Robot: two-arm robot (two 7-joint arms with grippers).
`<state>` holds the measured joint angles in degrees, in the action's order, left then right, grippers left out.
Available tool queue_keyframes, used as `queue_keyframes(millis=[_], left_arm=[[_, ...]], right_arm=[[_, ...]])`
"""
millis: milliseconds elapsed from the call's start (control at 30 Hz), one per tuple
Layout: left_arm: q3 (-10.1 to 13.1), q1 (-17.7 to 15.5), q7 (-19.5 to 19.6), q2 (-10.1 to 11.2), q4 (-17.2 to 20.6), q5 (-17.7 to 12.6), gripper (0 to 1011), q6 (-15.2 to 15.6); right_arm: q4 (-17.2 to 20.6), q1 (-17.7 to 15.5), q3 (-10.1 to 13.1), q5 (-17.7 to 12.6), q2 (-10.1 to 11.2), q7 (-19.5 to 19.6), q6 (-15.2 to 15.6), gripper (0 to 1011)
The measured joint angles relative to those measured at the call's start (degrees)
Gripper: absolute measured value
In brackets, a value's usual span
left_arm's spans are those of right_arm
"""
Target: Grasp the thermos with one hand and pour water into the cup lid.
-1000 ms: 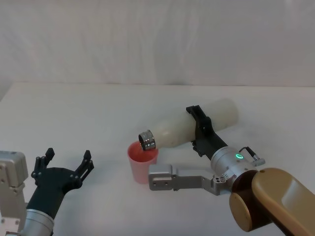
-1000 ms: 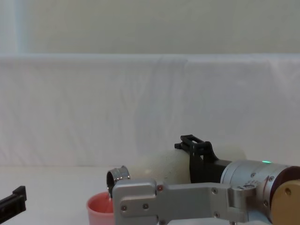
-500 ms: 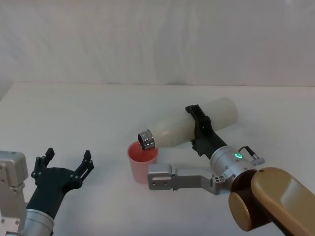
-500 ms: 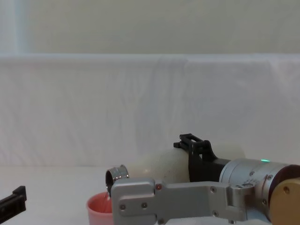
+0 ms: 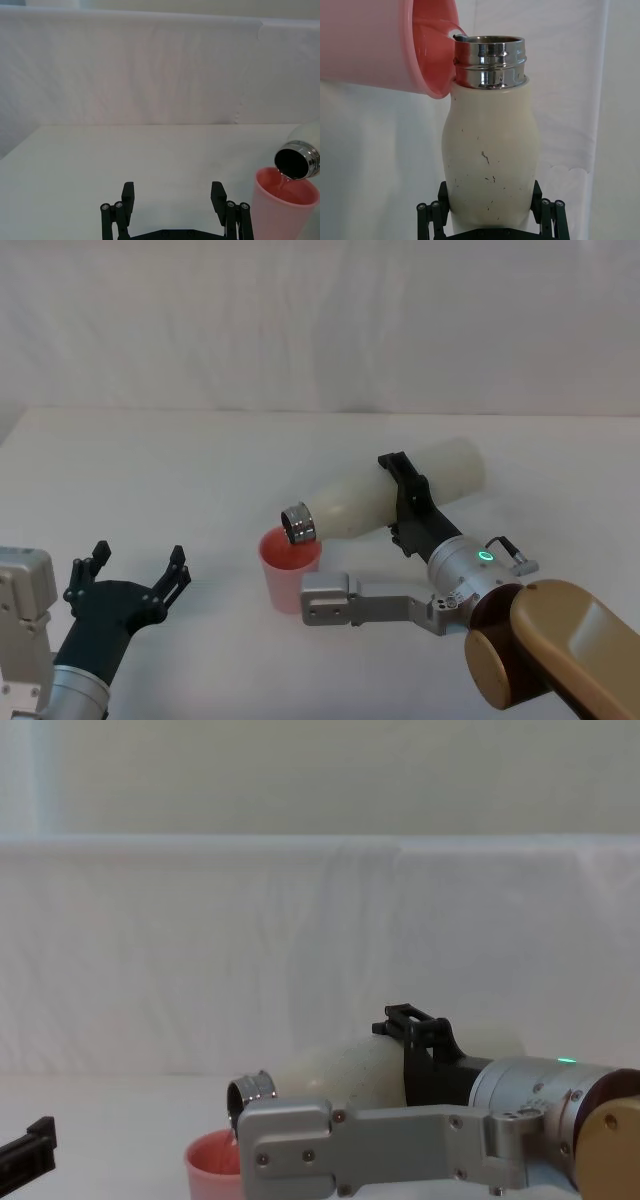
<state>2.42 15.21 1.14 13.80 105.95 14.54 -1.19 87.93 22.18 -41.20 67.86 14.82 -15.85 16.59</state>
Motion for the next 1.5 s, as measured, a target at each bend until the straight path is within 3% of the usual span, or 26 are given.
queue_keyframes(millis=[467,800,1500], left_arm=[[0.00,0.00,0.00,0.00,0.00,0.00,1001,0.00],[0.00,0.00,0.00,0.00,0.00,0.00,1001,0.00],[0.00,0.00,0.00,0.00,0.00,0.00,1001,0.00]], right_arm=[[0.14,-0.31,0.95,-1.20,-0.55,-0.50,0.25,957],[1.81,-2.25,3.72,-5.14,-0.60,0.88,-0.11,957],[12.34,-13.97,16.31,-21.14,-0.59,7.42,-4.17,957]])
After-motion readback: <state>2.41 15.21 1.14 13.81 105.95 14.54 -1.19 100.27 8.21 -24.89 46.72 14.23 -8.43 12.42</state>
